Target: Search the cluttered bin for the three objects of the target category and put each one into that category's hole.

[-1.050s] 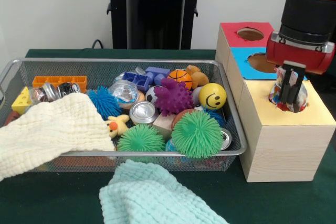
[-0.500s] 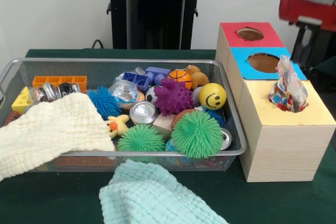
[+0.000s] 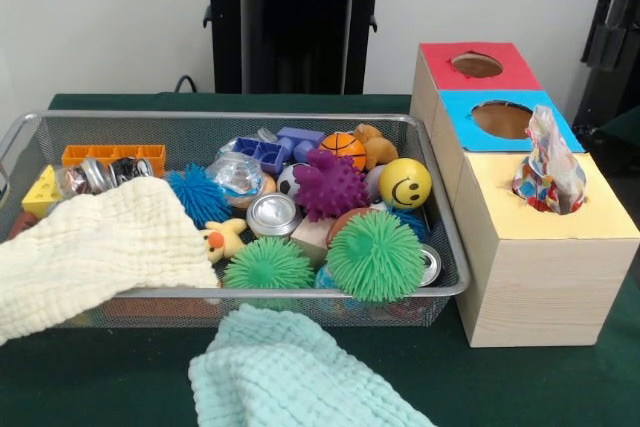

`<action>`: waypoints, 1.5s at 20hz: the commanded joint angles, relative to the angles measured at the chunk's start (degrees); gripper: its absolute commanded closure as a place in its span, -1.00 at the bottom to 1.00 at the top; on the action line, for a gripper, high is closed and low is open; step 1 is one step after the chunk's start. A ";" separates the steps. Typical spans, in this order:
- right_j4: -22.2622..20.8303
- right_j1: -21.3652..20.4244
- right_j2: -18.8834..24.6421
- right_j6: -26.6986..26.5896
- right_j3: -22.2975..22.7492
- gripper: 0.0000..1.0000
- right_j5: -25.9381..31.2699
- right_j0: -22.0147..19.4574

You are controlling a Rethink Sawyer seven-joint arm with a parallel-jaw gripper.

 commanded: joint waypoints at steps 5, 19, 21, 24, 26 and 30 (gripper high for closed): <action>1.17 4.74 4.07 11.72 6.74 1.00 -5.43 -1.80; 2.55 8.07 4.56 13.76 8.70 1.00 -11.84 -0.54; 2.72 8.41 4.89 13.39 8.88 1.00 -12.28 -0.63; 2.89 8.95 5.40 12.62 8.91 1.00 -12.09 -0.71; 3.04 9.59 5.02 13.27 9.02 1.00 -13.08 -0.16; 3.43 10.28 4.52 14.00 9.44 1.00 -14.53 0.50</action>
